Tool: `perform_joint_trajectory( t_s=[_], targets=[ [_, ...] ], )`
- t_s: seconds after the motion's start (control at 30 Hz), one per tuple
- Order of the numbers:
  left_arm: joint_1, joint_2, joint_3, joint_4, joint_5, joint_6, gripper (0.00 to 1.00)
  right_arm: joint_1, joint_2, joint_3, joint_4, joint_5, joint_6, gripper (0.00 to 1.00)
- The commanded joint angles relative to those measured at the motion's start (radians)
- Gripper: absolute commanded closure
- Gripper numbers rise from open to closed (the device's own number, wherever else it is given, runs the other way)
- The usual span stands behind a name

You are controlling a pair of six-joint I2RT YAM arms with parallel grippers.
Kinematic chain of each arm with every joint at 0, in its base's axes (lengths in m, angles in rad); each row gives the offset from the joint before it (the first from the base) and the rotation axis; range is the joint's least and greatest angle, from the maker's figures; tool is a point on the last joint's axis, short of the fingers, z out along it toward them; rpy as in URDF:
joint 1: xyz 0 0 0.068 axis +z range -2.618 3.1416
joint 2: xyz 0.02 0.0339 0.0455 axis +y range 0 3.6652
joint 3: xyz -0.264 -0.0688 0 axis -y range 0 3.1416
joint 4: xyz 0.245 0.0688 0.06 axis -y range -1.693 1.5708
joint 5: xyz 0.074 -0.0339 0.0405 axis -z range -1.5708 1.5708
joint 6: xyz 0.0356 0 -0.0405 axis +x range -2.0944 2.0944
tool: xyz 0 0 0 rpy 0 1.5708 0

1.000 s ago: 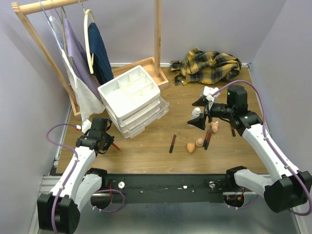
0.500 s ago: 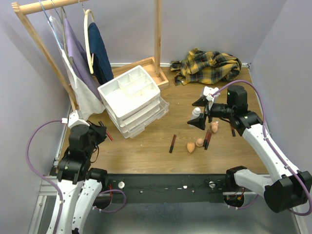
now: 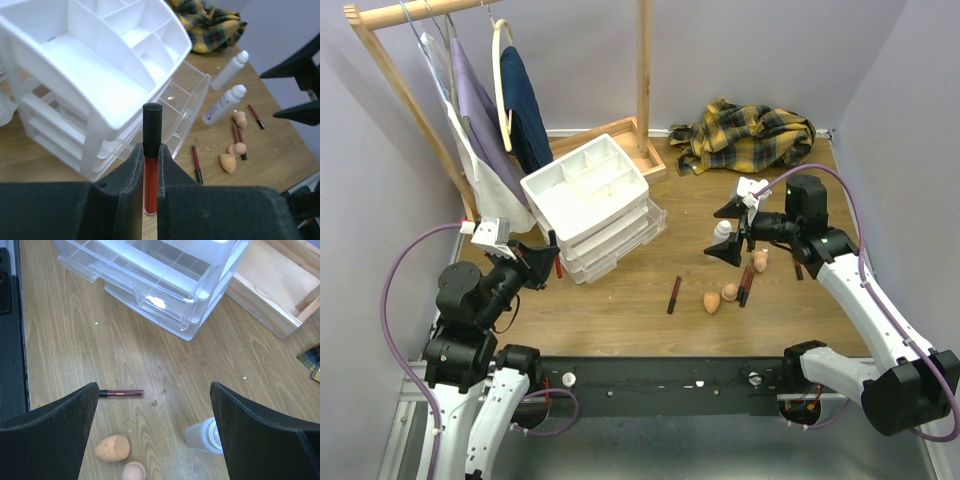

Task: Organize the makeup
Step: Place the lipstick in the drawer.

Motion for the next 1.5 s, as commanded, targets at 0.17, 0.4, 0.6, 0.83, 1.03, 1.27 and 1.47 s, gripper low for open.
perform_joint_trajectory(
  t_s=[0.17, 0.4, 0.6, 0.83, 1.03, 1.27, 1.47],
  targets=[
    [0.000, 0.055, 0.039, 0.125, 0.305, 0.109, 1.00, -0.008, 0.007, 0.014, -0.012, -0.018, -0.013, 0.00],
    [0.000, 0.094, 0.040, 0.165, 0.376, 0.106, 1.00, -0.006, 0.014, 0.012, -0.012, -0.017, -0.013, 0.00],
    [-0.005, 0.129, 0.046, 0.177, 0.399, 0.114, 1.00, -0.008, 0.020, 0.010, -0.009, -0.015, -0.013, 0.00],
    [-0.058, 0.163, 0.052, 0.199, 0.382, 0.118, 1.00, -0.007, 0.026, 0.009, -0.009, -0.012, -0.012, 0.00],
    [-0.236, 0.215, 0.065, 0.194, 0.223, 0.155, 1.00, -0.008, 0.023, 0.007, -0.009, -0.015, -0.012, 0.00],
    [-0.348, 0.371, 0.161, 0.133, -0.014, 0.275, 1.00, -0.007, 0.018, 0.009, -0.009, -0.023, -0.012, 0.00],
    [-0.385, 0.552, 0.238, 0.095, -0.159, 0.376, 1.00, -0.008, 0.017, 0.012, -0.013, -0.022, -0.015, 0.00]
  ],
)
